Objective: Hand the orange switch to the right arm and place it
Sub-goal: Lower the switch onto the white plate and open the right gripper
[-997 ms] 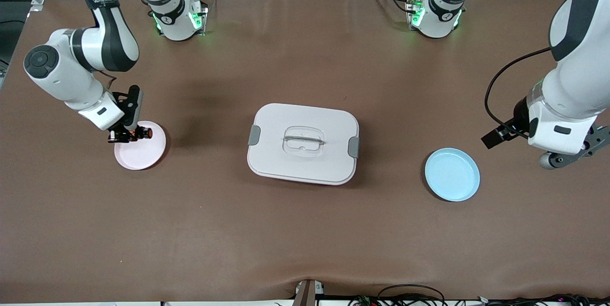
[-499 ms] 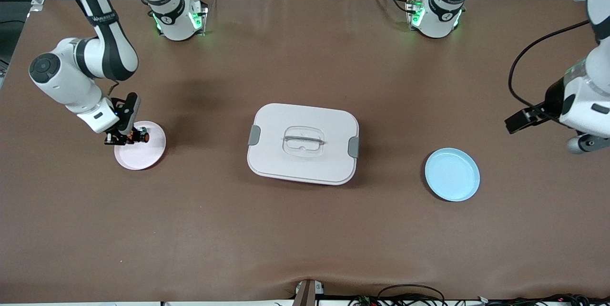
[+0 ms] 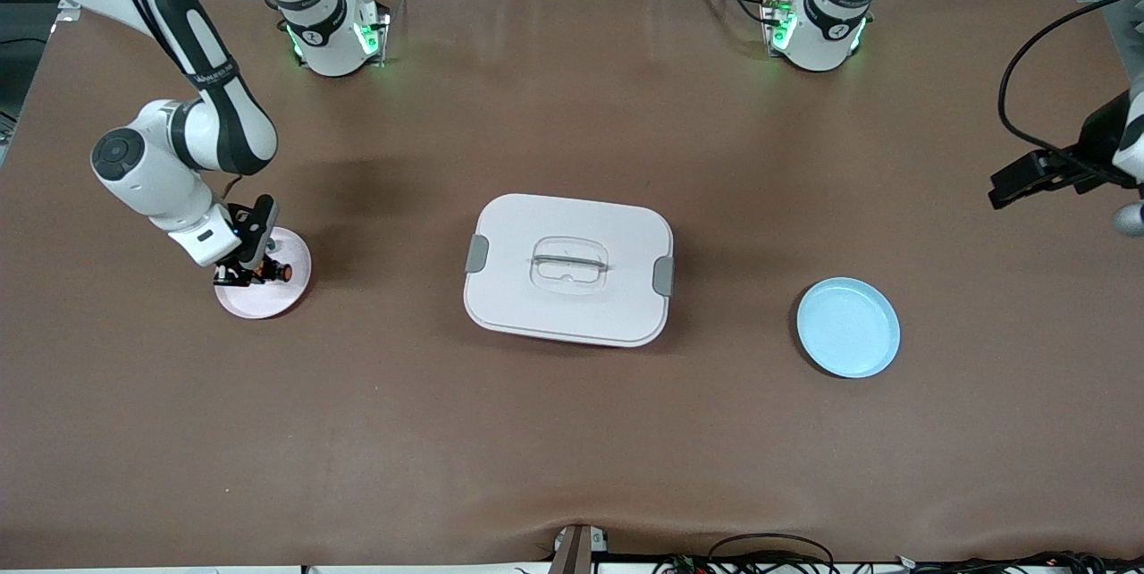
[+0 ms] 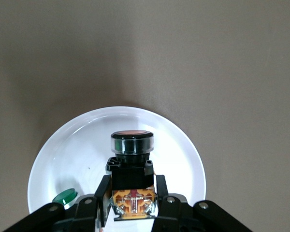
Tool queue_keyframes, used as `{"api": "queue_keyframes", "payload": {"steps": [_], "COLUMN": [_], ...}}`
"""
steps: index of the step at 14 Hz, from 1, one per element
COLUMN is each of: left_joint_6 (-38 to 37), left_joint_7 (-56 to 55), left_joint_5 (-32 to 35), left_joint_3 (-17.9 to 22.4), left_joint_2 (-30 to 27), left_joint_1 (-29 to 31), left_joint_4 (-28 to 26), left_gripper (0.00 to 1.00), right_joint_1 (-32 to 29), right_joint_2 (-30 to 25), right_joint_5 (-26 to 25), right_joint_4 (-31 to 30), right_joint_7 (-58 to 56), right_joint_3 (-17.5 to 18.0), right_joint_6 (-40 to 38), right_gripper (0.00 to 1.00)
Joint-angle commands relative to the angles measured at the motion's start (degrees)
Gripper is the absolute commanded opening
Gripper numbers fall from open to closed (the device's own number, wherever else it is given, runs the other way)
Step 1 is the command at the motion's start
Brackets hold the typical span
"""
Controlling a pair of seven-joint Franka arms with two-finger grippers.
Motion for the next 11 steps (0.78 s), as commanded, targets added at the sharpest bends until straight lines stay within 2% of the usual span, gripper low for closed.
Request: {"api": "queue_keyframes", "payload": {"steps": [1, 11], "left_joint_6": [0.6, 3.5], "left_joint_7": [3.8, 5.6], "left_joint_5": [-1.1, -1.1], "left_joint_3": [2.7, 2.6], "left_joint_2": [-4.5, -6.9], "left_joint_1": [-1.7, -3.2], "left_joint_4": [-5.2, -7.5], "left_gripper": [1.0, 1.0], "right_joint_1": [-2.0, -3.1], "right_joint_2": [2.1, 6.7], "right_joint_5": [0.9, 0.9], "right_joint_4": [0.8, 2.1], "right_joint_7": [-1.0, -1.1], "right_joint_3": [1.0, 1.0], "right_joint_6": [1.9, 3.9], "right_gripper": [0.0, 0.0]}}
